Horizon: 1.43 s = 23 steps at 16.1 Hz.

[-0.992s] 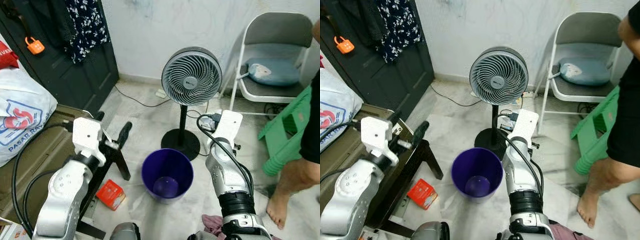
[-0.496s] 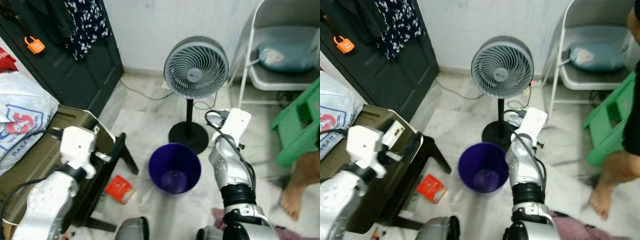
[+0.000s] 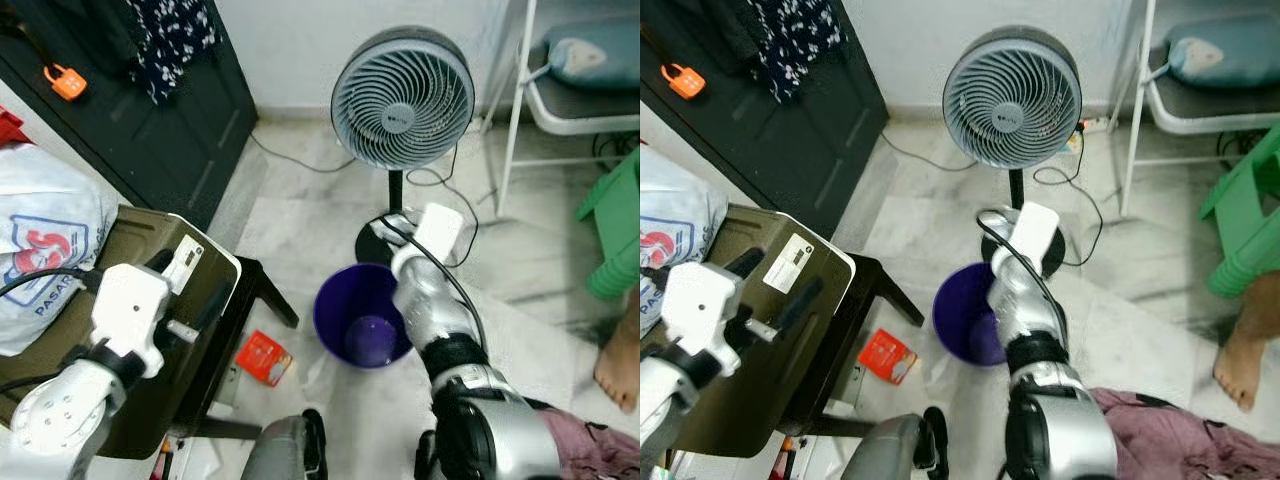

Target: Clean up the room

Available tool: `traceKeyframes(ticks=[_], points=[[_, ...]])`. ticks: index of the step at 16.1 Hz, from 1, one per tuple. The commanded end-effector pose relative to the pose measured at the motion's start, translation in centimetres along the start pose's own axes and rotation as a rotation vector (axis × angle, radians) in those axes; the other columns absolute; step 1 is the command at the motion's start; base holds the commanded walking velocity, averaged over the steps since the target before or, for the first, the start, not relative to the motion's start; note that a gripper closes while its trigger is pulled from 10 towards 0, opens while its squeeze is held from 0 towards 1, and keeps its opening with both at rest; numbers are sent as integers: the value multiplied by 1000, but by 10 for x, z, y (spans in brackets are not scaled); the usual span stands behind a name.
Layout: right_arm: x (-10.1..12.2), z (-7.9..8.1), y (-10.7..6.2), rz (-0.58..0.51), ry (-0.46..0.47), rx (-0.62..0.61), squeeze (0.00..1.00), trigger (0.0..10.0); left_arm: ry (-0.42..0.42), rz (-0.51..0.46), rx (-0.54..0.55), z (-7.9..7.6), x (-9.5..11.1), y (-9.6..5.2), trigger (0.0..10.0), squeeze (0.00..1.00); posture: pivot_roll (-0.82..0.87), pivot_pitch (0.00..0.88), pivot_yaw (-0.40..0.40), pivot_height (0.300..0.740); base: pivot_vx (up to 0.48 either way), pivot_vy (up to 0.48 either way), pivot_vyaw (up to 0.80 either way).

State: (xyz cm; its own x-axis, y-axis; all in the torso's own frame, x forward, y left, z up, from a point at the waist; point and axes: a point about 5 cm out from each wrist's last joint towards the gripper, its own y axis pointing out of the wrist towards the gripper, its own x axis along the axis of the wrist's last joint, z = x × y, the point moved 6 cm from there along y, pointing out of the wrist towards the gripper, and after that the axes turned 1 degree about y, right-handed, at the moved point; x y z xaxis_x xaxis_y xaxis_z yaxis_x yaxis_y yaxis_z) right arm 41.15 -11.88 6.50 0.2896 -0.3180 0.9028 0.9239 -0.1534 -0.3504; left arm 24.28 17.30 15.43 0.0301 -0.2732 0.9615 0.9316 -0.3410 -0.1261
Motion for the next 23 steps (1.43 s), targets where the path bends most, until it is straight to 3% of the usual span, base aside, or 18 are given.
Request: traceKeyframes(ticks=[1,3,8,9,10,17,20,23], points=[[-11,21,-3,33,1,50,0,10000,22,24,5,5,0,-7,10000,0,302,259,242,740,0,0,0],[-12,29,-3,37,3,66,0,10000,31,37,3,7,1,-10,10000,0,308,266,252,740,0,0,0],[-16,32,-2,39,14,83,0,10000,39,58,-3,9,1,-13,10000,0,312,264,263,740,0,0,0],[-17,31,-2,39,16,83,137,10000,39,60,-5,9,0,-13,10000,0,312,264,262,740,0,0,0],[-18,30,-2,35,23,84,1000,10000,38,62,-7,9,0,-12,10000,0,311,262,261,740,0,0,0],[-2,32,1,-24,22,99,1000,10000,26,55,7,8,-2,-5,10000,0,286,245,245,740,0,0,0],[6,28,-3,-84,-7,125,1000,10000,-17,-11,20,2,5,16,10000,0,217,203,200,740,0,0,0],[10,21,-20,-166,-90,185,1000,10000,-43,-74,50,-6,12,44,10000,0,129,135,158,740,0,0,0]])
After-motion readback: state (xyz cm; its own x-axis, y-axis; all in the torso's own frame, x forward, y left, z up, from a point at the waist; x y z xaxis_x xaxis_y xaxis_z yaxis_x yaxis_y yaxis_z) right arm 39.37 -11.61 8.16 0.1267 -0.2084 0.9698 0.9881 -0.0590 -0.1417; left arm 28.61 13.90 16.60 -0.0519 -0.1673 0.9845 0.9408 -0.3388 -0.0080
